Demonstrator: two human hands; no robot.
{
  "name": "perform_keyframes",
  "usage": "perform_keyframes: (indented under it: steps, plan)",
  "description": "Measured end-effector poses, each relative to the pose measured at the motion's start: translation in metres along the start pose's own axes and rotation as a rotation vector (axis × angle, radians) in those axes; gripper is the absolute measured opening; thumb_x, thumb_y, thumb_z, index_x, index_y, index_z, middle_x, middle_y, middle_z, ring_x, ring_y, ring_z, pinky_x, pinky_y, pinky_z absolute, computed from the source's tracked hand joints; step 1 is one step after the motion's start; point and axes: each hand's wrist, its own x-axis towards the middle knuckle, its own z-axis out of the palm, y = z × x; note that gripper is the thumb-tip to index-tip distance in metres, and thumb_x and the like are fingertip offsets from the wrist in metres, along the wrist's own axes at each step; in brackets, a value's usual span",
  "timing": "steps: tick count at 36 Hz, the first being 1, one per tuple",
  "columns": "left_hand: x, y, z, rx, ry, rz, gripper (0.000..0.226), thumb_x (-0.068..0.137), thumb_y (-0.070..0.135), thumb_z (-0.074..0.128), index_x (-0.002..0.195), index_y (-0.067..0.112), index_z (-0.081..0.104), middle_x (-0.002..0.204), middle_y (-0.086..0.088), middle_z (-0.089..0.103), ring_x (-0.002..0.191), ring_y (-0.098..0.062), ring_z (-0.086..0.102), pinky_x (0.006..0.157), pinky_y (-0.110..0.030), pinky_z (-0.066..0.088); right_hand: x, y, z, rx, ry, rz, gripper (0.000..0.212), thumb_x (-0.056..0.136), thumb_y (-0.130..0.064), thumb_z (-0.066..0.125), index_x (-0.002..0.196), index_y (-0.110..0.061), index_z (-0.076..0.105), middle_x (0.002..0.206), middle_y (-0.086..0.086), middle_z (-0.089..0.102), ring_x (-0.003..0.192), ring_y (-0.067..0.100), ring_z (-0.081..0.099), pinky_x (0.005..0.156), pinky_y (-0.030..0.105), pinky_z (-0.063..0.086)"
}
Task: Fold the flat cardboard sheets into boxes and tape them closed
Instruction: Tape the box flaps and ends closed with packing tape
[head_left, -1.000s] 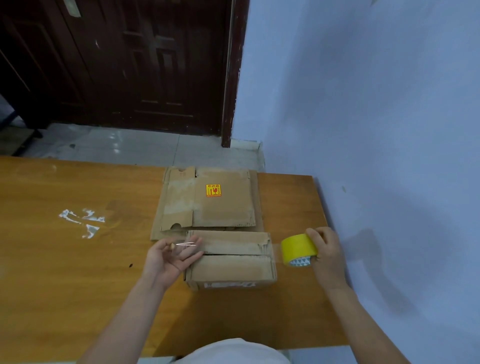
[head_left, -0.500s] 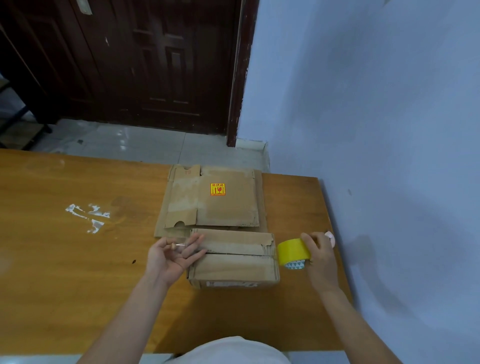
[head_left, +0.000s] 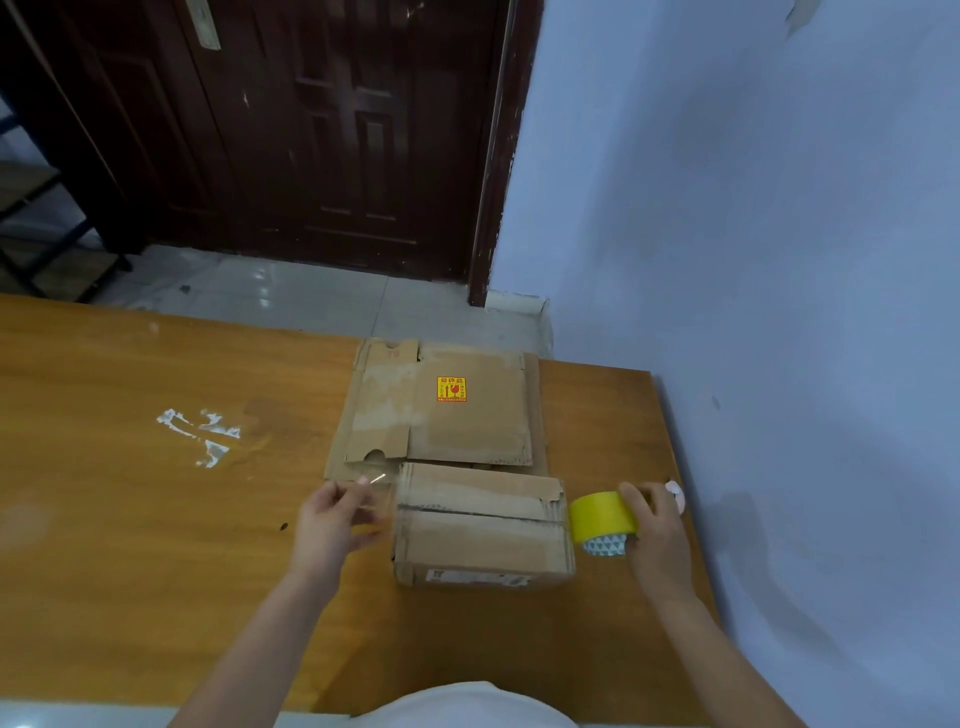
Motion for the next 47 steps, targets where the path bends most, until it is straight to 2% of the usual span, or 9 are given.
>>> perform_keyframes:
  steps: [2, 13, 20, 23, 28, 33, 39, 42, 47]
  plan:
    - [0.000, -0.005, 0.000, 0.074, 0.032, 0.019, 0.018, 0.096, 0.015, 0.052, 0.081, 0.004, 0.052, 0.075, -0.009, 0.056, 0.058, -0.019, 0.054, 0.051, -0.030, 0.053, -0.003, 0.005, 0.005, -0.007, 0.002, -0.022, 0.073, 0.043, 0.032, 0.066, 0.110, 0.003, 0.063, 0.104, 0.022, 0.059, 0.087, 0.039, 0.060, 0.061, 0.036, 0.051]
    - [0.009, -0.027, 0.000, 0.120, 0.161, 0.006, 0.020, 0.094, 0.012, 0.055, 0.078, 0.002, 0.053, 0.070, -0.012, 0.056, 0.054, -0.022, 0.048, 0.056, -0.035, 0.050, -0.001, -0.001, 0.003, -0.041, 0.019, -0.045, 0.074, 0.040, 0.033, 0.062, 0.107, 0.005, 0.064, 0.098, 0.020, 0.060, 0.081, 0.036, 0.061, 0.056, 0.034, 0.049]
    - [0.019, -0.046, 0.000, 0.134, 0.076, -0.163, 0.022, 0.095, 0.019, 0.054, 0.078, 0.005, 0.055, 0.080, -0.012, 0.059, 0.067, -0.024, 0.054, 0.075, -0.044, 0.052, -0.003, -0.004, 0.008, -0.057, 0.029, -0.038, 0.074, 0.041, 0.034, 0.060, 0.108, 0.004, 0.064, 0.100, 0.020, 0.060, 0.082, 0.037, 0.061, 0.057, 0.036, 0.051]
    - [0.020, -0.050, 0.005, 0.159, 0.067, -0.180, 0.024, 0.096, 0.022, 0.053, 0.079, 0.006, 0.058, 0.085, -0.014, 0.066, 0.079, -0.030, 0.062, 0.076, -0.044, 0.053, -0.005, -0.006, 0.010, -0.056, 0.027, -0.019, 0.071, 0.043, 0.034, 0.060, 0.108, 0.004, 0.064, 0.099, 0.020, 0.059, 0.082, 0.037, 0.060, 0.055, 0.034, 0.049]
    - [0.024, -0.051, 0.009, 0.226, 0.017, -0.217, 0.025, 0.095, 0.026, 0.054, 0.078, 0.008, 0.056, 0.084, -0.016, 0.065, 0.078, -0.030, 0.060, 0.077, -0.047, 0.051, -0.010, -0.014, 0.011, 0.014, 0.059, 0.038, 0.067, 0.049, 0.034, 0.055, 0.109, 0.005, 0.063, 0.100, 0.022, 0.057, 0.098, 0.030, 0.048, 0.061, 0.034, 0.046]
    - [0.028, -0.045, 0.007, 0.128, -0.077, -0.336, 0.016, 0.095, 0.025, 0.054, 0.098, 0.010, 0.050, 0.081, -0.007, 0.060, 0.070, -0.020, 0.053, 0.059, -0.032, 0.040, -0.019, -0.027, 0.017, 0.122, 0.074, 0.177, 0.061, 0.062, 0.027, 0.050, 0.115, -0.001, 0.061, 0.106, 0.015, 0.053, 0.093, 0.023, 0.047, 0.069, 0.031, 0.041]
    - [0.036, -0.045, 0.004, 0.154, -0.099, -0.355, 0.012, 0.100, 0.024, 0.042, 0.100, 0.013, 0.046, 0.097, -0.007, 0.056, 0.090, -0.023, 0.050, 0.082, -0.034, 0.036, -0.039, -0.046, 0.021, 0.188, 0.118, 0.218, 0.057, 0.064, 0.025, 0.053, 0.113, -0.003, 0.062, 0.099, 0.005, 0.047, 0.089, 0.022, 0.048, 0.067, 0.035, 0.047]
    - [0.045, -0.042, -0.009, 0.180, -0.073, -0.406, 0.020, 0.100, 0.018, 0.041, 0.114, 0.006, 0.046, 0.094, -0.011, 0.056, 0.094, -0.026, 0.049, 0.078, -0.035, 0.037, -0.047, -0.058, 0.025, 0.219, 0.108, 0.221, 0.054, 0.068, 0.022, 0.056, 0.114, -0.005, 0.061, 0.100, 0.001, 0.044, 0.091, 0.022, 0.048, 0.067, 0.029, 0.042]
    - [0.059, -0.026, -0.051, 0.230, 0.021, -0.423, 0.031, 0.100, 0.015, 0.038, 0.125, 0.001, 0.050, 0.088, -0.012, 0.056, 0.076, -0.026, 0.050, 0.065, -0.034, 0.041, -0.051, -0.084, 0.037, 0.287, 0.008, 0.172, 0.058, 0.069, 0.021, 0.050, 0.116, -0.012, 0.057, 0.104, 0.001, 0.043, 0.096, 0.017, 0.046, 0.067, 0.016, 0.039]
